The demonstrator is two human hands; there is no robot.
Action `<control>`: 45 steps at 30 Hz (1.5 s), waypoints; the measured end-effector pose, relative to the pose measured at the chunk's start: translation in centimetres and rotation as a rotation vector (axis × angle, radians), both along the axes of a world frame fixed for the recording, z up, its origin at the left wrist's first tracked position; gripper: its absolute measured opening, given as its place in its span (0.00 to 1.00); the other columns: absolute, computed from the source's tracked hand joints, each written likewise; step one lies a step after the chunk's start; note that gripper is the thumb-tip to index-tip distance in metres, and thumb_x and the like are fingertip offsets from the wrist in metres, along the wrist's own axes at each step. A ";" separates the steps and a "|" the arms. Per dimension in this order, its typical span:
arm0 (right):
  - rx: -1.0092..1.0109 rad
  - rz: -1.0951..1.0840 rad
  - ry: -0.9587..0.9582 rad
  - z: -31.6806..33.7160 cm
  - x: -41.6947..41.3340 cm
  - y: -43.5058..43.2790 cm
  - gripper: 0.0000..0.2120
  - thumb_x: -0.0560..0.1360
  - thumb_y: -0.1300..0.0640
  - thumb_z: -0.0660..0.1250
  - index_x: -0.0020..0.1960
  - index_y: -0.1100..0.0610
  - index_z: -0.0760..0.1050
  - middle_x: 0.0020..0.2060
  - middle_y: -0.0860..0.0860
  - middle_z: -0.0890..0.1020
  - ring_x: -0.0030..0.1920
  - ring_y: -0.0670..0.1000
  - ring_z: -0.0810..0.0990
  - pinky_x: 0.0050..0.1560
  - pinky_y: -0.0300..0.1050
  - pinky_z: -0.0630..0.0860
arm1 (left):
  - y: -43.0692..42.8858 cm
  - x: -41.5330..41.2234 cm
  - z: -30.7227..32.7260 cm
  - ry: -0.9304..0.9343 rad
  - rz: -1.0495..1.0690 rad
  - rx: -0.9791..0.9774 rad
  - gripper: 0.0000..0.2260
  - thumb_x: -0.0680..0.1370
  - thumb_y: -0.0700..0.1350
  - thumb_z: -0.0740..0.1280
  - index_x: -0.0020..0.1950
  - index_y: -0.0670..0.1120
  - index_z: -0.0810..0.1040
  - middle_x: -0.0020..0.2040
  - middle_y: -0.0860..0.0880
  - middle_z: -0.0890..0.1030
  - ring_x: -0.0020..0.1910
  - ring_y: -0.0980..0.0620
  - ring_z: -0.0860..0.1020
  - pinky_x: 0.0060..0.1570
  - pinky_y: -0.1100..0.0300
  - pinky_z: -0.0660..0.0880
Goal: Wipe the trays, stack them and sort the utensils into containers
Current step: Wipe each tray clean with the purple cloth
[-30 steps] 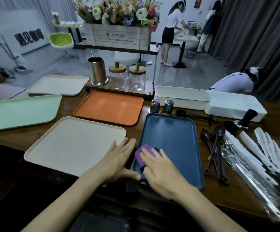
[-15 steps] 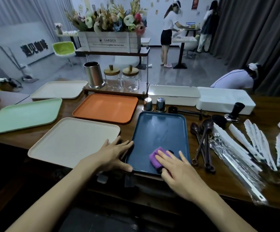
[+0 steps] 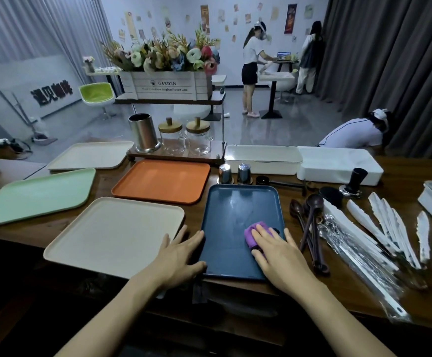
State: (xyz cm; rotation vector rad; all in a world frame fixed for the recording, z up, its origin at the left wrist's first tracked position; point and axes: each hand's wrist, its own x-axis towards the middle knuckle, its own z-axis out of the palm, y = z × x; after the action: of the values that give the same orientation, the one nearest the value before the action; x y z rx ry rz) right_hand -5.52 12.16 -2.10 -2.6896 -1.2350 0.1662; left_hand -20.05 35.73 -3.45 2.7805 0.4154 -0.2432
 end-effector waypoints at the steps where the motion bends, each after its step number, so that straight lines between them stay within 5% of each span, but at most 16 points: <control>1: 0.011 0.000 0.002 -0.1 0.5 0.8 0.27 0.84 0.46 0.52 0.82 0.48 0.51 0.81 0.45 0.54 0.80 0.52 0.53 0.79 0.54 0.45 | 0.0 0.0 0.0 0.000 -0.003 -0.001 0.37 0.80 0.59 0.61 0.84 0.53 0.48 0.84 0.55 0.50 0.82 0.50 0.38 0.78 0.41 0.37; 6: 0.104 0.013 0.015 -0.1 0.5 5.4 0.27 0.84 0.48 0.55 0.81 0.53 0.55 0.80 0.50 0.58 0.79 0.55 0.56 0.78 0.50 0.52 | -0.2 0.1 0.1 0.006 0.003 0.031 0.36 0.80 0.55 0.62 0.84 0.52 0.48 0.84 0.54 0.50 0.82 0.49 0.39 0.78 0.40 0.37; 13: 0.119 0.165 0.049 -0.6 -4.1 7.1 0.28 0.84 0.50 0.56 0.82 0.52 0.52 0.81 0.48 0.54 0.80 0.54 0.52 0.78 0.47 0.49 | -1.1 -0.4 -0.1 0.010 -0.004 0.141 0.37 0.81 0.61 0.57 0.84 0.55 0.41 0.84 0.55 0.48 0.82 0.47 0.37 0.77 0.37 0.35; 22: 0.097 -0.053 0.035 -0.8 -3.2 0.6 0.28 0.83 0.50 0.58 0.81 0.44 0.55 0.80 0.39 0.55 0.80 0.47 0.55 0.71 0.47 0.69 | -1.6 -1.0 0.7 0.029 -0.037 0.269 0.34 0.81 0.58 0.49 0.84 0.48 0.45 0.84 0.52 0.50 0.82 0.45 0.35 0.76 0.36 0.33; 30: 0.387 -0.233 0.116 -1.0 -6.3 0.5 0.22 0.79 0.54 0.67 0.73 0.44 0.72 0.72 0.41 0.72 0.74 0.45 0.68 0.69 0.39 0.68 | -0.1 -2.2 0.3 0.038 -0.130 0.371 0.46 0.69 0.65 0.33 0.84 0.45 0.47 0.84 0.50 0.52 0.82 0.44 0.34 0.75 0.34 0.32; 34: 0.613 -0.414 0.222 0.3 -6.8 0.0 0.20 0.78 0.55 0.70 0.69 0.47 0.77 0.65 0.45 0.80 0.64 0.45 0.78 0.56 0.27 0.66 | 0.5 -2.7 0.1 0.026 -0.146 0.351 0.48 0.73 0.76 0.35 0.84 0.46 0.47 0.84 0.50 0.52 0.81 0.45 0.33 0.75 0.34 0.31; 39: 0.681 -0.539 0.169 2.2 -6.1 -1.3 0.19 0.79 0.53 0.69 0.70 0.47 0.76 0.63 0.51 0.82 0.59 0.52 0.81 0.52 0.36 0.71 | 0.4 -3.7 0.5 0.027 -0.123 0.334 0.51 0.73 0.80 0.42 0.84 0.45 0.46 0.84 0.49 0.50 0.81 0.45 0.32 0.74 0.35 0.29; 45: 0.486 -0.545 0.018 1.8 -2.7 -1.7 0.20 0.81 0.53 0.66 0.72 0.50 0.74 0.70 0.50 0.76 0.67 0.55 0.77 0.65 0.51 0.74 | -0.1 -4.1 0.9 0.052 -0.069 0.331 0.51 0.73 0.81 0.44 0.84 0.46 0.45 0.85 0.50 0.48 0.80 0.46 0.30 0.74 0.35 0.29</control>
State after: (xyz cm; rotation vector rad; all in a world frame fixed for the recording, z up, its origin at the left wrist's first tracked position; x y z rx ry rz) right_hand -8.25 10.46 -0.33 -2.4577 -0.4200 -0.1634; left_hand -24.18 35.64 -2.54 3.1225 0.4047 -0.2857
